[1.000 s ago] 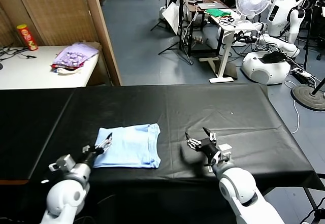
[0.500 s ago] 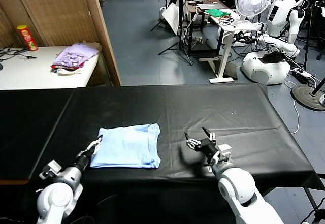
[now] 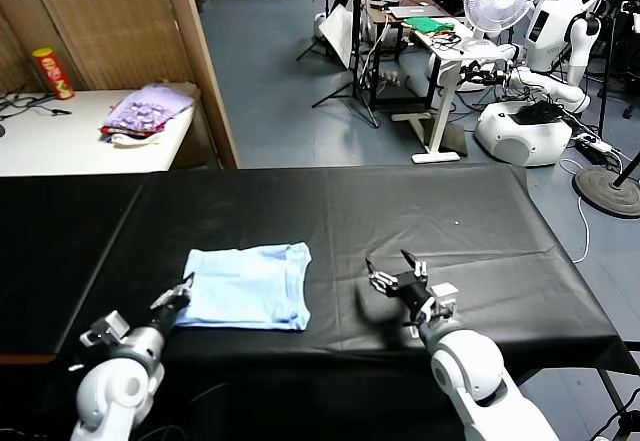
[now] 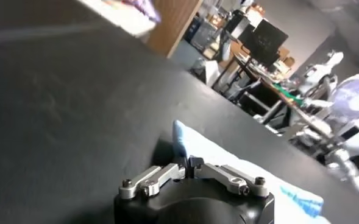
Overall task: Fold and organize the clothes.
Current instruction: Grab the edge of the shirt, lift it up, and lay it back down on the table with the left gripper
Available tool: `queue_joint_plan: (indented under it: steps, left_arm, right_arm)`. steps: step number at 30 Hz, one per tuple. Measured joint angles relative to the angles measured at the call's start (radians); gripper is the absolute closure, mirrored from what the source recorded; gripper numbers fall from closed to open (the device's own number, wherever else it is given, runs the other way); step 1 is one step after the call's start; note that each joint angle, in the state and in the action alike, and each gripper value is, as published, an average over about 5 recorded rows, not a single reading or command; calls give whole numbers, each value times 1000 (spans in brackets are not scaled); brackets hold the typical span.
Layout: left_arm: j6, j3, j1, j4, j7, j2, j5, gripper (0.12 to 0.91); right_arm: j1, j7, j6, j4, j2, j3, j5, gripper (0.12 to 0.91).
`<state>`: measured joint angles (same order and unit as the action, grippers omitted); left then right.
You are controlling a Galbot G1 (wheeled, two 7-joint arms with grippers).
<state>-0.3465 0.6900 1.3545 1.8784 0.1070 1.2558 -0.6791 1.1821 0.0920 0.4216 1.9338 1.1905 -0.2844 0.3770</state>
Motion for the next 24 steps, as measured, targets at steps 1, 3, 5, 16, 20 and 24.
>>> queue_joint_plan:
  steps: [1,3,5,16,20,24]
  left_arm:
    - [7,1,-2,1,-1,-6,61,888]
    - [23,7,-3,-1,-3,-19,185,888]
    - [43,16,-3,-6,-6,-38,315,888]
    - [78,110,24,14,0,-214,784,888]
    - [48,110,36,82,0,-241,771,888]
    - [5,48,20,165,3,-224,645,888]
  right_arm:
    - [0,1,1,1,0,-2,-1,227]
    - [1,2,1,3,0,-5,-2,227]
    - [2,2,2,5,0,-7,-2,227]
    - [-1,3,4,6,2,-6,-1,227]
    - [7,3,4,6,3,-7,-1,227]
    - [18,3,4,10,-2,-14,-4,227]
